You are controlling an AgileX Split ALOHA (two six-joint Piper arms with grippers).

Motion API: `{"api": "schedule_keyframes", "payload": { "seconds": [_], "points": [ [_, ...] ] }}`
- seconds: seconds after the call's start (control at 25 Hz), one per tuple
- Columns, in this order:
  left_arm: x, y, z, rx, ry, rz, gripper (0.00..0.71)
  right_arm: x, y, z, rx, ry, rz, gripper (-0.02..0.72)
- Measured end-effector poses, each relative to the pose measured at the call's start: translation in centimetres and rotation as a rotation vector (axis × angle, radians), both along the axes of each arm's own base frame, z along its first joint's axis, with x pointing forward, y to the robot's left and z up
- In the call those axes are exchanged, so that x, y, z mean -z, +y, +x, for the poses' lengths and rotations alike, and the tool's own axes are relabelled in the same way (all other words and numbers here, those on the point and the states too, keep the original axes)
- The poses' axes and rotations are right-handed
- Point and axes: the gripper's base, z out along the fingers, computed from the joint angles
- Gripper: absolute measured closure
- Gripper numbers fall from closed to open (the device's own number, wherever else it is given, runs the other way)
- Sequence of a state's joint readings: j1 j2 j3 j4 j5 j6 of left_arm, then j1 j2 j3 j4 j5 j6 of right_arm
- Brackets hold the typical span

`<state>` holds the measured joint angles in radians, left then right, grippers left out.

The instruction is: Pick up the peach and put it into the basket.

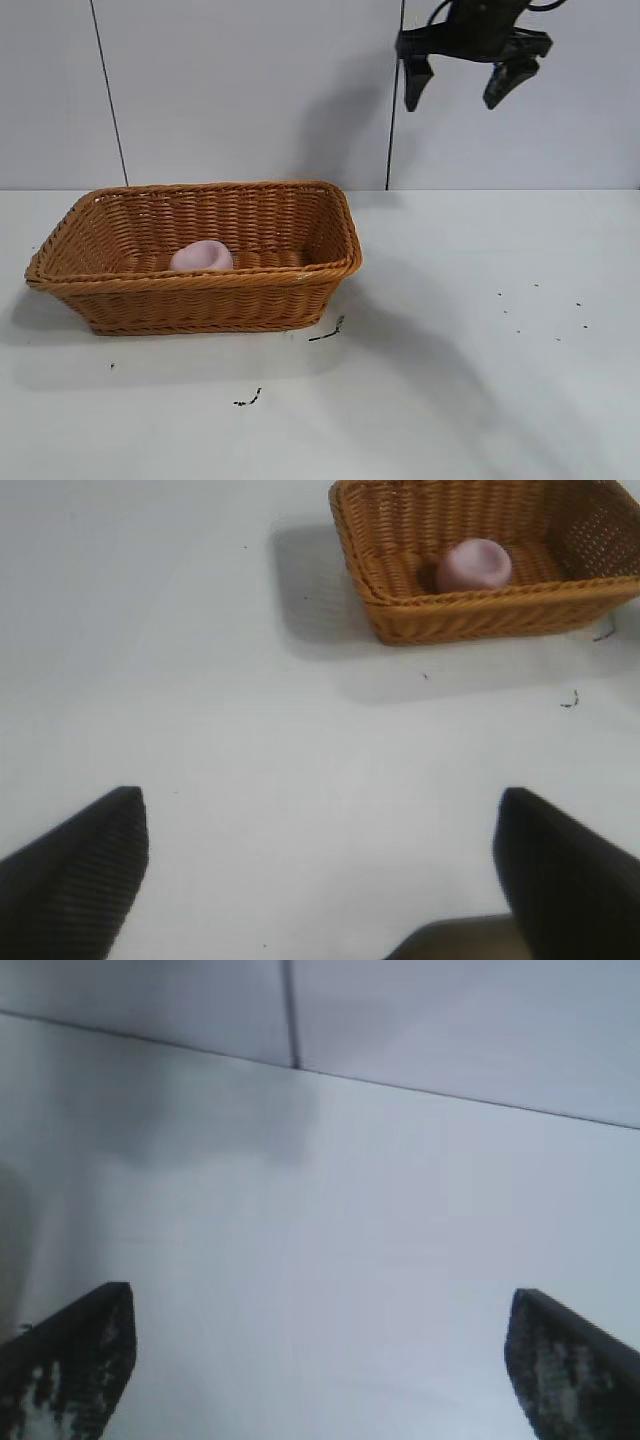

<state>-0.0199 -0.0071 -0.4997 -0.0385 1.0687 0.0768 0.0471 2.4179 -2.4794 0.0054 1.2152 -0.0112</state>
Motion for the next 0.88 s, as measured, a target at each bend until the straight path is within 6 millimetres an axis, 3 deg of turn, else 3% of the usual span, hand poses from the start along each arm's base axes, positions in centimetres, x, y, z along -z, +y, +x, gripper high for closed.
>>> {"api": "schedule_keyframes", "payload": {
  "seconds": [0.2, 0.36, 0.48, 0.68, 0.88],
  "points": [
    [0.0, 0.0, 0.0, 0.000, 0.000, 0.000, 0.018, -1.4, -0.4, -1.8, -0.008, 0.034, -0.007, 0.014],
    [0.0, 0.0, 0.0, 0.000, 0.000, 0.000, 0.018, -3.4, -0.6, -5.0, -0.013, 0.074, -0.010, 0.014],
    [0.0, 0.0, 0.0, 0.000, 0.000, 0.000, 0.018, -5.4, -0.7, -8.7, -0.013, 0.097, -0.010, 0.014],
    [0.0, 0.0, 0.0, 0.000, 0.000, 0.000, 0.018, -8.5, -1.0, -16.8, -0.013, 0.111, -0.011, 0.014],
    [0.0, 0.0, 0.0, 0.000, 0.000, 0.000, 0.018, -9.6, -1.4, -25.3, -0.011, 0.107, -0.009, 0.014]
  ]
}}
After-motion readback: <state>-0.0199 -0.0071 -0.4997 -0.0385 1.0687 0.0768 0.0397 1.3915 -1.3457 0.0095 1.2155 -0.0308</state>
